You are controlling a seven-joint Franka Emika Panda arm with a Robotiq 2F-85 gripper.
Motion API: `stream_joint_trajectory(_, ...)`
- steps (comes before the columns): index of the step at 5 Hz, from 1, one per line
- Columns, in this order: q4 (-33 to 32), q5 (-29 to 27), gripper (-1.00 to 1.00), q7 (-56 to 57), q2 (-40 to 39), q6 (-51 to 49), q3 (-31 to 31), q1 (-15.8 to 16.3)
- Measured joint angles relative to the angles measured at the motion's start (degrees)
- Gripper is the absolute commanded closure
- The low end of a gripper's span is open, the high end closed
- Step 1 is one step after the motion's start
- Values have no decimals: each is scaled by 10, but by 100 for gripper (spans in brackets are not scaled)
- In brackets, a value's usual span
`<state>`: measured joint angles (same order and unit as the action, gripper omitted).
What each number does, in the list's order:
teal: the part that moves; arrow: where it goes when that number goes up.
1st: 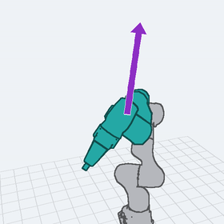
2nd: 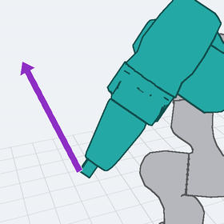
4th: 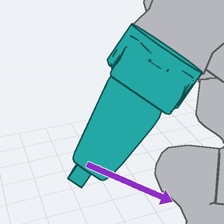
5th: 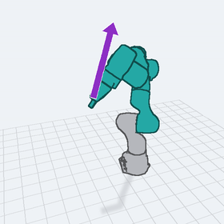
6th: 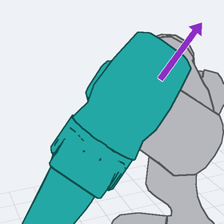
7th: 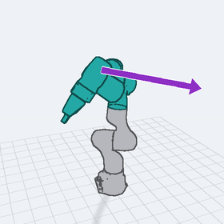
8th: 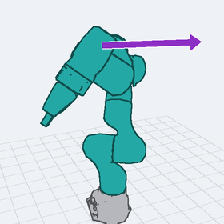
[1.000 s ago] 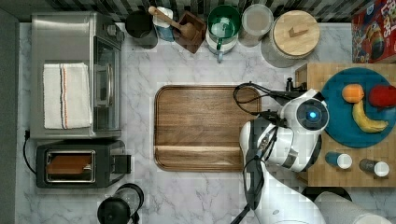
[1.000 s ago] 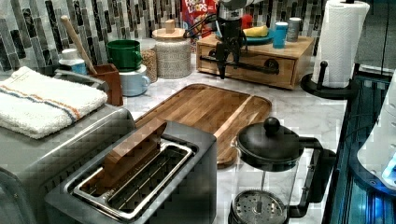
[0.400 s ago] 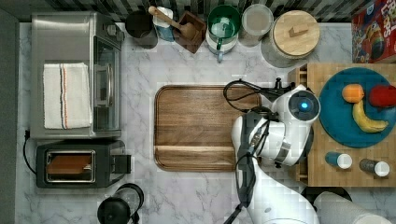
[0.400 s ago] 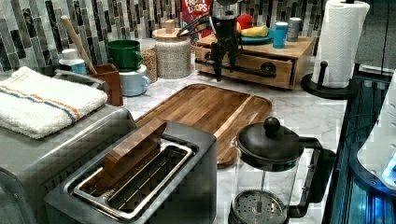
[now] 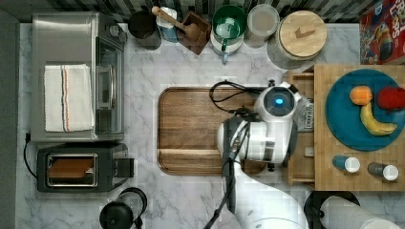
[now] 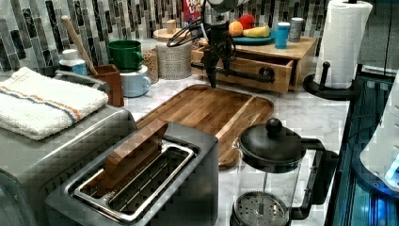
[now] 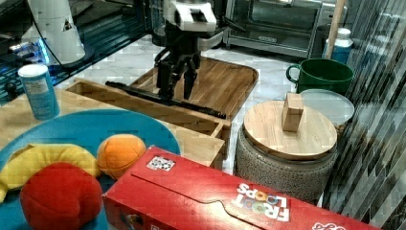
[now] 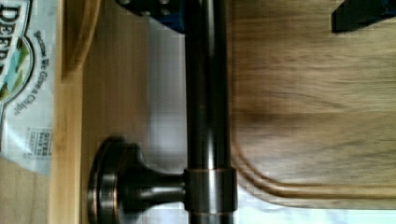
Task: Open the drawer.
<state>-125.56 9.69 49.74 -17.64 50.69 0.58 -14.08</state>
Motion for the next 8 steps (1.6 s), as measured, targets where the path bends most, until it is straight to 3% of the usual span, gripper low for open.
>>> stream_joint_trajectory(3,4,-49,-100,-11,0,-42,100,14)
stream_joint_trajectory(8,19,-61,-100,-77,-4,-82,108,-4)
